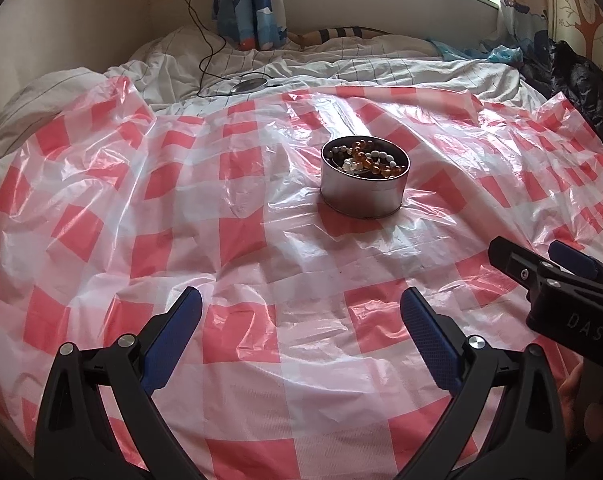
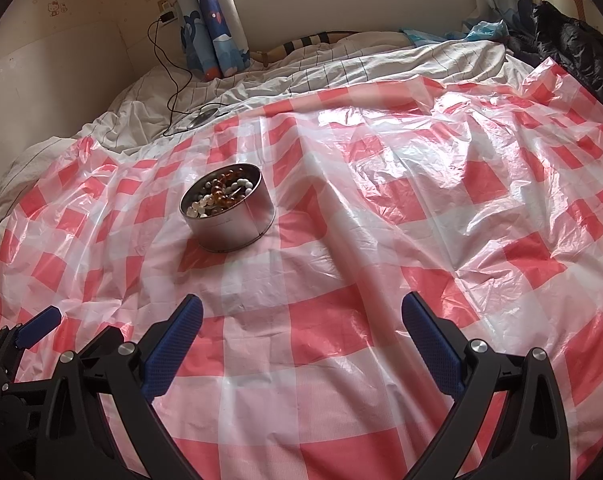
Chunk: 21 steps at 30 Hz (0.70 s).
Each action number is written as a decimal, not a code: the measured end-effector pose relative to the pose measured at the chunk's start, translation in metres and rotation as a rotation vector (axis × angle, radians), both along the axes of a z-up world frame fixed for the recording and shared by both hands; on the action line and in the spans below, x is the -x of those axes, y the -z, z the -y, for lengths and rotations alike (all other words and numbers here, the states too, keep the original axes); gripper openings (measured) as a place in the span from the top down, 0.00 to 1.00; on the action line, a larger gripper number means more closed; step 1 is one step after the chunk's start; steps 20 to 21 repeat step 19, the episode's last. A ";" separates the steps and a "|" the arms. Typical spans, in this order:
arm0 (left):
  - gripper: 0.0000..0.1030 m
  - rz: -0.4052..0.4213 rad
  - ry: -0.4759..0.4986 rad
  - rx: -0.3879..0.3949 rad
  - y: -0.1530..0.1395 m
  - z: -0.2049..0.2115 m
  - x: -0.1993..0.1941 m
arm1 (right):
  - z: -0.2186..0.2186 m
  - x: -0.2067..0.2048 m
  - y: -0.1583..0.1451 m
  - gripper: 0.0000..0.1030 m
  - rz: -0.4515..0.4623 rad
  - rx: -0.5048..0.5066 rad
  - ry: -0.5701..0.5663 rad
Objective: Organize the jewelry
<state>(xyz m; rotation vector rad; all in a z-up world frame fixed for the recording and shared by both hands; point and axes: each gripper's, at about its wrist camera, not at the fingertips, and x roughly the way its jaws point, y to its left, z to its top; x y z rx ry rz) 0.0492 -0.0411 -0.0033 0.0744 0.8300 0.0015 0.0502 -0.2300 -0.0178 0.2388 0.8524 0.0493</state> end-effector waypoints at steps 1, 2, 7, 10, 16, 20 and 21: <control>0.07 0.005 -0.008 0.012 0.001 -0.002 0.001 | 0.000 0.000 0.000 0.07 0.000 0.001 0.000; 0.07 0.018 -0.017 0.018 0.001 -0.004 0.003 | 0.001 0.000 0.000 0.07 0.001 0.000 0.001; 0.07 0.031 -0.026 0.004 0.008 -0.008 0.001 | 0.002 -0.001 0.001 0.07 0.001 -0.002 0.003; 0.07 0.004 -0.028 -0.022 0.014 -0.008 -0.004 | 0.003 -0.001 0.002 0.07 0.002 -0.002 0.004; 0.07 -0.015 -0.008 -0.016 0.016 -0.004 -0.008 | 0.006 -0.004 0.003 0.07 -0.007 0.003 0.003; 0.07 -0.019 0.002 0.001 0.018 -0.003 -0.008 | 0.004 -0.005 0.004 0.07 -0.013 0.007 0.001; 0.07 -0.019 0.002 0.001 0.018 -0.003 -0.008 | 0.004 -0.005 0.004 0.07 -0.013 0.007 0.001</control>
